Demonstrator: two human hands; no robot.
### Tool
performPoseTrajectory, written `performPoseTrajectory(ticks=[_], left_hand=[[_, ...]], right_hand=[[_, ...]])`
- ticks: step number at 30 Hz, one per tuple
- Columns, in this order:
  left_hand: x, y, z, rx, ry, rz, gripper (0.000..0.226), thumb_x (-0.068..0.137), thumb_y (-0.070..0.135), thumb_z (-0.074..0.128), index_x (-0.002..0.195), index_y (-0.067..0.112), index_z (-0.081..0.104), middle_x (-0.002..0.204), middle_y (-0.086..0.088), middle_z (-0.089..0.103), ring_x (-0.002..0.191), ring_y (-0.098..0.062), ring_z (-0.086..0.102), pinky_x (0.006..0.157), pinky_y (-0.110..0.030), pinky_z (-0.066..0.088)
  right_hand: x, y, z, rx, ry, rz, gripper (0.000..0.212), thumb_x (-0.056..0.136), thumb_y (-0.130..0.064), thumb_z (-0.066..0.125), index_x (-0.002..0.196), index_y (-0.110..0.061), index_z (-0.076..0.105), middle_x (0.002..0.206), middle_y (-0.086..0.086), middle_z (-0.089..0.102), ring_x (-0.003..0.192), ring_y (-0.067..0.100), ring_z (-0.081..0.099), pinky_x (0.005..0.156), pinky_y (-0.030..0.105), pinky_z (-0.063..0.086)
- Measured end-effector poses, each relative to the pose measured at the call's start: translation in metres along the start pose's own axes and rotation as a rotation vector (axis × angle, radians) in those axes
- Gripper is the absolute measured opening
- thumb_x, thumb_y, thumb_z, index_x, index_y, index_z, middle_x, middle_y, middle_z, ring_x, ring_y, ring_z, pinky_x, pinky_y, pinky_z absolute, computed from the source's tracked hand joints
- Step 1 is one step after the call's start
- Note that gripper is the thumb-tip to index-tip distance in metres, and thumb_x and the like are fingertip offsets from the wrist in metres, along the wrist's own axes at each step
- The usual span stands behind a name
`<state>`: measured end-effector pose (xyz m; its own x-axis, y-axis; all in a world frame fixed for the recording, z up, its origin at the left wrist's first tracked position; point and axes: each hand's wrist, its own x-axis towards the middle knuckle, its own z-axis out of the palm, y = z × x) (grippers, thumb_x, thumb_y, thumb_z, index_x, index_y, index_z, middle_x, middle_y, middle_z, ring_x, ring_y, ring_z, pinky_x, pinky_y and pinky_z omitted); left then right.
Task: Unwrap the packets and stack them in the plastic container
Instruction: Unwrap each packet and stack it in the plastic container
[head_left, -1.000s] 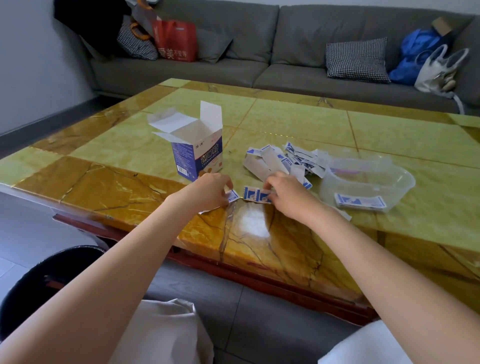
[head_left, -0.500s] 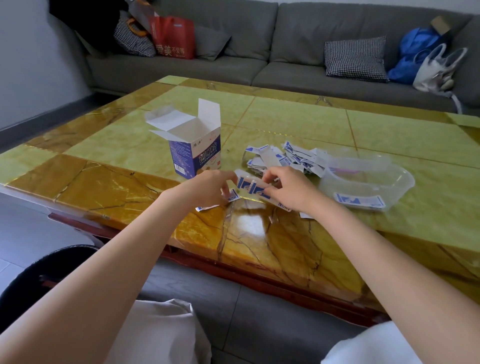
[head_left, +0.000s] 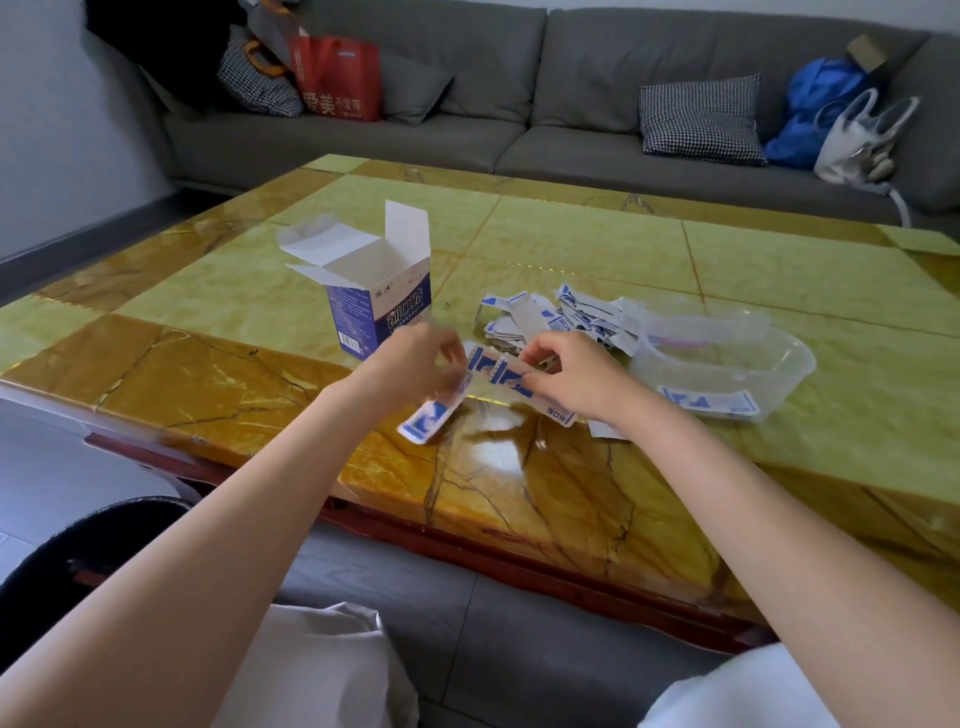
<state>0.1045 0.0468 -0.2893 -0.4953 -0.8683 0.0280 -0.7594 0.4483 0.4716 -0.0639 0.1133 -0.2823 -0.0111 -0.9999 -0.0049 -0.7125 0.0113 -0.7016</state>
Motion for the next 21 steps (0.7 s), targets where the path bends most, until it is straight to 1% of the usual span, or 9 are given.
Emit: performPoseTrajectory(ticks=[3, 5, 7, 10, 13, 16, 18, 20, 21], left_hand=[[0.001, 0.007, -0.008, -0.220, 0.175, -0.068, 0.007, 0.089, 0.010, 0.054, 0.083, 0.013, 0.055, 0.080, -0.005, 0.067, 0.064, -0.016, 0.066, 0.059, -0.022, 0.055], [0.002, 0.010, -0.010, -0.273, 0.219, -0.121, 0.005, 0.091, 0.013, 0.053, 0.086, 0.011, 0.054, 0.073, -0.002, 0.065, 0.052, -0.005, 0.063, 0.047, -0.013, 0.051], [0.002, 0.012, -0.010, -0.340, 0.231, -0.177, 0.005, 0.091, 0.014, 0.053, 0.089, 0.009, 0.053, 0.066, 0.002, 0.062, 0.041, 0.001, 0.058, 0.040, -0.008, 0.045], [0.002, 0.017, -0.011, -0.607, 0.263, -0.301, 0.006, 0.092, 0.011, 0.050, 0.096, 0.006, 0.052, 0.066, -0.004, 0.063, 0.042, -0.002, 0.061, 0.048, -0.015, 0.054], [0.001, 0.027, -0.013, -0.880, 0.244, -0.390, 0.006, 0.093, 0.006, 0.047, 0.091, 0.004, 0.051, 0.067, -0.011, 0.064, 0.047, -0.009, 0.065, 0.053, -0.021, 0.057], [-0.001, 0.033, -0.014, -1.042, 0.252, -0.426, 0.013, 0.093, 0.004, 0.045, 0.081, 0.005, 0.051, 0.068, -0.014, 0.065, 0.049, -0.011, 0.066, 0.056, -0.021, 0.058], [-0.003, 0.037, -0.014, -1.187, 0.240, -0.450, 0.013, 0.093, 0.003, 0.044, 0.084, 0.000, 0.053, 0.073, -0.016, 0.066, 0.055, -0.013, 0.068, 0.059, -0.021, 0.058], [-0.007, 0.044, -0.013, -1.366, 0.147, -0.448, 0.012, 0.092, 0.000, 0.043, 0.088, -0.004, 0.054, 0.078, -0.016, 0.067, 0.060, -0.014, 0.069, 0.061, -0.021, 0.058], [-0.010, 0.047, -0.011, -1.401, 0.073, -0.419, 0.011, 0.092, -0.001, 0.044, 0.088, -0.003, 0.055, 0.080, -0.015, 0.068, 0.064, -0.015, 0.070, 0.064, -0.022, 0.059]], right_hand=[[-0.001, -0.003, -0.002, 0.279, 0.008, 0.084, 0.012, 0.085, -0.019, 0.065, 0.093, -0.012, 0.060, 0.083, -0.004, 0.058, 0.083, 0.014, 0.055, 0.067, 0.024, 0.043], [-0.001, -0.003, -0.005, 0.450, 0.019, 0.148, 0.005, 0.086, -0.012, 0.063, 0.086, -0.013, 0.058, 0.083, 0.001, 0.058, 0.083, 0.018, 0.057, 0.066, 0.025, 0.045], [-0.001, -0.003, -0.007, 0.566, 0.004, 0.192, 0.013, 0.088, -0.004, 0.058, 0.082, -0.015, 0.056, 0.085, 0.003, 0.059, 0.081, 0.018, 0.059, 0.064, 0.026, 0.047], [-0.005, -0.007, -0.008, 0.686, -0.074, 0.243, 0.015, 0.089, 0.000, 0.055, 0.082, -0.014, 0.056, 0.078, 0.002, 0.063, 0.067, 0.012, 0.061, 0.054, 0.024, 0.050], [-0.007, -0.008, -0.008, 0.696, -0.076, 0.267, 0.014, 0.089, -0.001, 0.054, 0.083, -0.013, 0.057, 0.079, 0.003, 0.063, 0.066, 0.013, 0.060, 0.052, 0.024, 0.050], [-0.005, -0.005, -0.008, 0.796, 0.041, 0.321, 0.012, 0.090, 0.000, 0.052, 0.097, -0.007, 0.058, 0.088, 0.008, 0.064, 0.074, 0.017, 0.059, 0.069, 0.032, 0.049], [-0.006, -0.005, -0.009, 0.926, 0.064, 0.369, 0.020, 0.090, 0.002, 0.051, 0.110, -0.002, 0.056, 0.088, 0.011, 0.062, 0.073, 0.019, 0.058, 0.066, 0.033, 0.050], [-0.009, -0.007, -0.009, 1.056, 0.039, 0.376, 0.016, 0.090, 0.002, 0.051, 0.103, -0.003, 0.058, 0.083, 0.011, 0.062, 0.070, 0.019, 0.058, 0.059, 0.029, 0.050], [-0.010, -0.009, -0.009, 1.086, 0.049, 0.372, 0.014, 0.090, 0.001, 0.051, 0.100, -0.004, 0.059, 0.082, 0.010, 0.062, 0.070, 0.019, 0.058, 0.058, 0.028, 0.050]])
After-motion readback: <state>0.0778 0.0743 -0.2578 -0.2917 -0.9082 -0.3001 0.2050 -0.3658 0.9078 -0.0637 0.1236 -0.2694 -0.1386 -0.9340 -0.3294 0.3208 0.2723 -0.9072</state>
